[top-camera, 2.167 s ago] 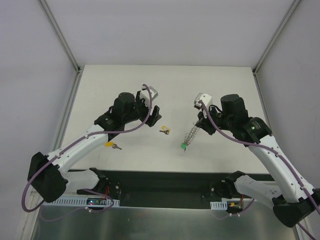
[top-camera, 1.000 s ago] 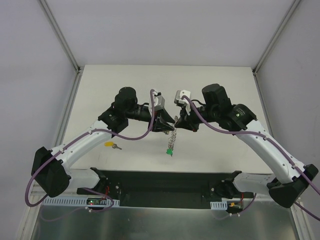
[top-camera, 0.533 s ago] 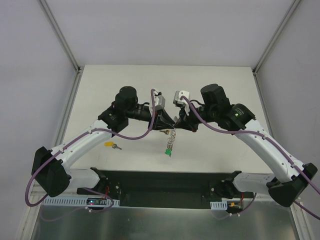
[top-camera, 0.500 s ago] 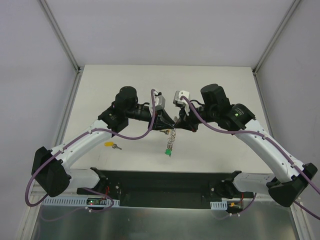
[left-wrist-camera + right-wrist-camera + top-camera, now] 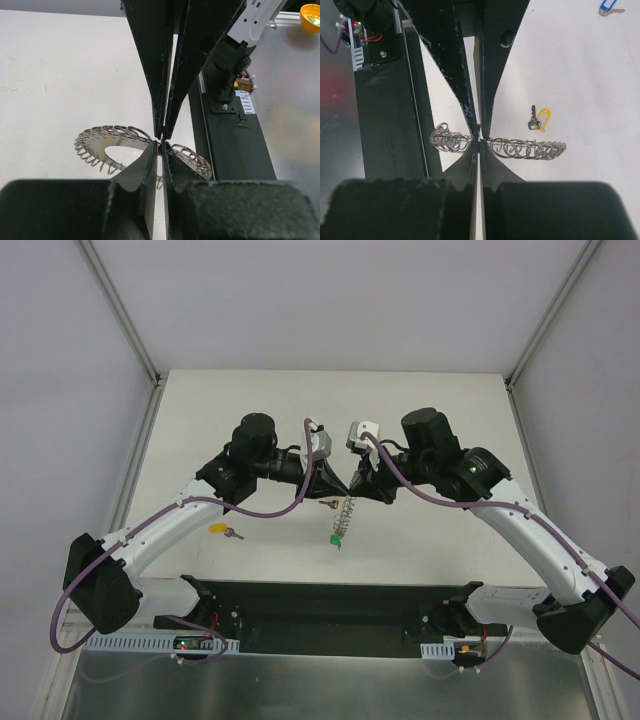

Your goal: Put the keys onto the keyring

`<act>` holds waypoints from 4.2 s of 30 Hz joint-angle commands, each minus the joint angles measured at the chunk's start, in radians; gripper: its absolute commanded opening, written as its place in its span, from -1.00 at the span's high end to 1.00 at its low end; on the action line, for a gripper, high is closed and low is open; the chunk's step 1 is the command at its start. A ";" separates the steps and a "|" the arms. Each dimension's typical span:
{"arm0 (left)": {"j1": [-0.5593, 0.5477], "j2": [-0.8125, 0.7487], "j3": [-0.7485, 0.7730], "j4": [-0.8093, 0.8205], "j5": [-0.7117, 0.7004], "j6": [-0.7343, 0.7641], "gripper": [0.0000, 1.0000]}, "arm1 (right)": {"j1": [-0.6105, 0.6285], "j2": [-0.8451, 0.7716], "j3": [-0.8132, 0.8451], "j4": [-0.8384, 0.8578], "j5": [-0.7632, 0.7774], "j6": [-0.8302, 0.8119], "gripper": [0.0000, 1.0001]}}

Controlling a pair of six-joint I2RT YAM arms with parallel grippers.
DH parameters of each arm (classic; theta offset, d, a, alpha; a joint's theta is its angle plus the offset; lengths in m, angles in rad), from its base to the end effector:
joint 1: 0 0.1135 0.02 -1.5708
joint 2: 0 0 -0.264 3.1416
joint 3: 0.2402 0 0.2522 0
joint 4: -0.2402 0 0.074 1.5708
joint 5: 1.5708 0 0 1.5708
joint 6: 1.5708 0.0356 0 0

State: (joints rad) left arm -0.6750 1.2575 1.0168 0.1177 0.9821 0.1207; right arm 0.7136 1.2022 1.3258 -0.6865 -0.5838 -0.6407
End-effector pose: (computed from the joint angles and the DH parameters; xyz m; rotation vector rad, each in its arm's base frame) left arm 0.2031 -0.2005 0.3530 1.3358 1.1987 -1.2270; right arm 0.1749 0.1773 0.3942 -1.5649 1.3989 0.6634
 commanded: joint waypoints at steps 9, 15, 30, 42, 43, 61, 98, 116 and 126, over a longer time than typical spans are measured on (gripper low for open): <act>-0.009 -0.062 -0.021 0.011 -0.121 0.106 1.00 | 0.003 -0.062 -0.012 0.105 -0.022 0.024 0.50; -0.009 -0.187 -0.179 -0.001 -0.270 0.252 1.00 | -0.063 -0.099 -0.102 0.274 0.061 0.212 0.03; -0.001 -0.593 -0.515 -0.036 -0.648 0.263 1.00 | -0.083 0.268 -0.157 0.464 0.400 0.389 -0.15; -0.001 -0.790 -0.603 -0.090 -0.753 0.264 1.00 | 0.050 0.707 0.088 0.414 0.568 0.395 -0.12; -0.001 -0.793 -0.606 -0.090 -0.764 0.264 1.00 | 0.056 0.724 0.095 0.410 0.578 0.395 -0.11; -0.001 -0.767 -0.613 -0.090 -0.792 0.293 1.00 | 0.087 0.741 0.000 0.315 0.763 0.479 0.09; -0.001 -0.756 -0.595 -0.092 -0.821 0.283 1.00 | 0.149 0.592 -0.062 0.099 0.602 0.432 0.48; -0.001 -0.767 -0.593 -0.096 -0.815 0.280 1.00 | 0.150 0.636 -0.060 0.093 0.648 0.427 0.78; 0.000 -0.770 -0.592 -0.101 -0.816 0.280 1.00 | 0.149 0.649 -0.057 0.093 0.653 0.440 0.96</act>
State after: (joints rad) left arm -0.6743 0.5034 0.3939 -0.0273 0.1719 0.4015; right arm 0.8566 1.8362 1.2354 -0.5659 0.0494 -0.2035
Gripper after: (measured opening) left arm 0.008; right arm 0.061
